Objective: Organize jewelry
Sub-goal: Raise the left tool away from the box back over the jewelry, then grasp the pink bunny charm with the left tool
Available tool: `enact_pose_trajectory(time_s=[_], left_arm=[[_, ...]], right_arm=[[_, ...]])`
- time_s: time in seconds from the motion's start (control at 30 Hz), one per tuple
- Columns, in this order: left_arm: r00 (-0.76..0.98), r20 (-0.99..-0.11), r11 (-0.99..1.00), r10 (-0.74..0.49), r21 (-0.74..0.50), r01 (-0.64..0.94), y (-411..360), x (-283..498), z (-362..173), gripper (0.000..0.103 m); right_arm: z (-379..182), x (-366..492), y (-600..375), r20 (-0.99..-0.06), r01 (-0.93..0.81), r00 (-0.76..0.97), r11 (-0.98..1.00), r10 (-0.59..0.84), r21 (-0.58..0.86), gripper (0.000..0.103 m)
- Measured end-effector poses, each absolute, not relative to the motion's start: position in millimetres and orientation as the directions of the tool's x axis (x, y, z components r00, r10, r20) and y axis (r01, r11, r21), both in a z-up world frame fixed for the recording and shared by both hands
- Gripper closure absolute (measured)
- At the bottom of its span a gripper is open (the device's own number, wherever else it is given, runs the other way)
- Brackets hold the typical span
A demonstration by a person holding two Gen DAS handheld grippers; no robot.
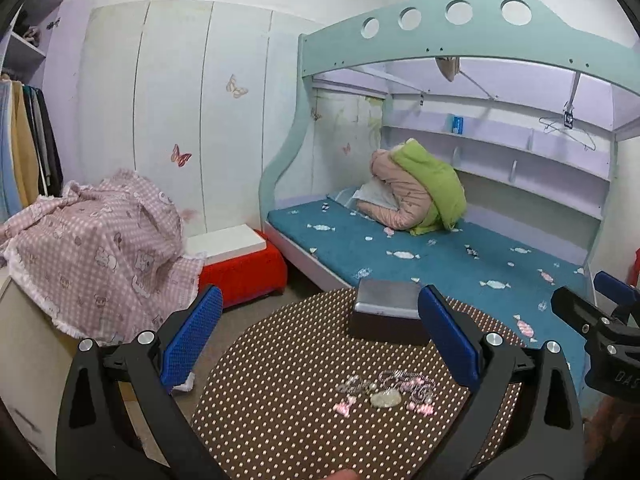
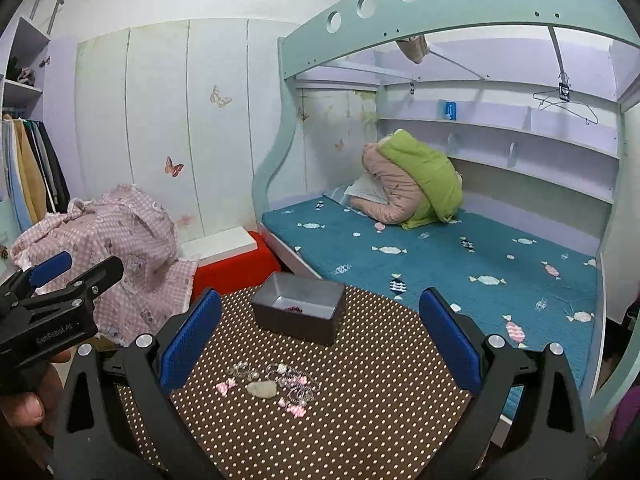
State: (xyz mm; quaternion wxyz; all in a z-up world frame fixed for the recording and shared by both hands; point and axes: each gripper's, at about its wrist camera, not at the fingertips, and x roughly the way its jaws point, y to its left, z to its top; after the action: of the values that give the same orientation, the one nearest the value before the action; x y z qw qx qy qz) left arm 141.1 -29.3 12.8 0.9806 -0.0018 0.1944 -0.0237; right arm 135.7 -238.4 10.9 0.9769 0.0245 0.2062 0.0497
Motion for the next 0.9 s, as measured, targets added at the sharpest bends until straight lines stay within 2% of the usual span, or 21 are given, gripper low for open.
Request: enact_pose_trajectory(time_s=[0.53, 0.9], left_arm=[[0.879, -0.476, 0.999, -0.04, -0.037, 0.026, -2, 139, -36, 0.005], [0.77, -0.636, 0.995, -0.056, 0.03, 0.097, -29, 192, -113, 0.005]], right_arm=[[-18, 137, -228, -0.475, -0.106, 0.873, 0.993, 0.113, 0.043, 0.008], [-73, 173, -234, -0.632, -0.099, 0.767, 0.993, 0.112, 0.056, 0.008]])
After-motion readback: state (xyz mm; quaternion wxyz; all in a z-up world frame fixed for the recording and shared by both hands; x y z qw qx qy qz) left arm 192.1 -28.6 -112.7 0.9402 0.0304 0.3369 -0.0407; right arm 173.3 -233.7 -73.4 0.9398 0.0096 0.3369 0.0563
